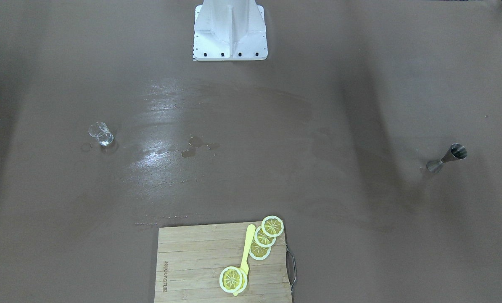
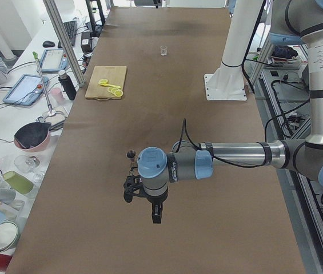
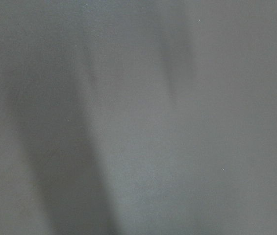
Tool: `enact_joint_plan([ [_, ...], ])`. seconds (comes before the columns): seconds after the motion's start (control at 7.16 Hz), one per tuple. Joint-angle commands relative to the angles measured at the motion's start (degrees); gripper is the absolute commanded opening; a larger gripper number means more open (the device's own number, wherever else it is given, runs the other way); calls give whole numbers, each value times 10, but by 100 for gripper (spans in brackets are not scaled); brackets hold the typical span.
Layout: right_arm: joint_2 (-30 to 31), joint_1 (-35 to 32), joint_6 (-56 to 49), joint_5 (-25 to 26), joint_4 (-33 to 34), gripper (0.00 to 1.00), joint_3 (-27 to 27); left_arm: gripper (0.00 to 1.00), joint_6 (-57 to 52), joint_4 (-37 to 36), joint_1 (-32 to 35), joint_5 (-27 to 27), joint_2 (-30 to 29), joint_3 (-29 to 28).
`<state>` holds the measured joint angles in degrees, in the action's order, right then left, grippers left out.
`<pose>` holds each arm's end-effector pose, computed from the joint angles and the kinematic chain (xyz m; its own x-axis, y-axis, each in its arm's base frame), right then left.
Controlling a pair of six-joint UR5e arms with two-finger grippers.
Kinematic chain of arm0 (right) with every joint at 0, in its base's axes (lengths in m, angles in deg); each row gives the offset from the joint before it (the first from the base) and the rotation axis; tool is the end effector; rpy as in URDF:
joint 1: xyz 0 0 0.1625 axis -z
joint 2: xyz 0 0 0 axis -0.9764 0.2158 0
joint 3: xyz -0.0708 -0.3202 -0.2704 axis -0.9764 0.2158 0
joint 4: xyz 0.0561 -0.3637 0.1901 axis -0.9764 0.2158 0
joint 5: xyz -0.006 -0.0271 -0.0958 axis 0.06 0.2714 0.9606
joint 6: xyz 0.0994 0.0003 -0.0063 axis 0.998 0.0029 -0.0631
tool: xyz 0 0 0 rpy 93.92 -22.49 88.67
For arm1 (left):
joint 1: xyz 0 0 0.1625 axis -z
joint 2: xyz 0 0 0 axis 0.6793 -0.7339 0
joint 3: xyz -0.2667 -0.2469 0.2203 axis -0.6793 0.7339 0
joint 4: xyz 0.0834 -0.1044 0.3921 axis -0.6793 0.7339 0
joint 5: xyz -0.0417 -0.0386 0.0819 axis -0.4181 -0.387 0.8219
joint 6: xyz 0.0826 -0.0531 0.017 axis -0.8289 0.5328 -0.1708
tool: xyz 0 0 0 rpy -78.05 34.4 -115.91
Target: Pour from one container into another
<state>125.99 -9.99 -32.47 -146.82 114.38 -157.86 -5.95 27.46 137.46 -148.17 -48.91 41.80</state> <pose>0.0426 -0.5078 0.6533 0.7275 0.1721 0.6642 -0.0311 0.9753 -0.2186 -0.1014 -0.4028 0.6725 0.7535 -0.0063 -0.6574 -0.0170 0.9994 -0.0291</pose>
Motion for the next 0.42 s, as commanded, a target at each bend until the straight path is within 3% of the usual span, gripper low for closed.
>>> enact_joint_plan([
  [0.0,0,0,0,-3,0,100,1,99,-1,-3,2,-1,8,2],
  [0.28,-1,1,1,-4,-3,100,1,99,-1,-2,3,-33,10,-1],
])
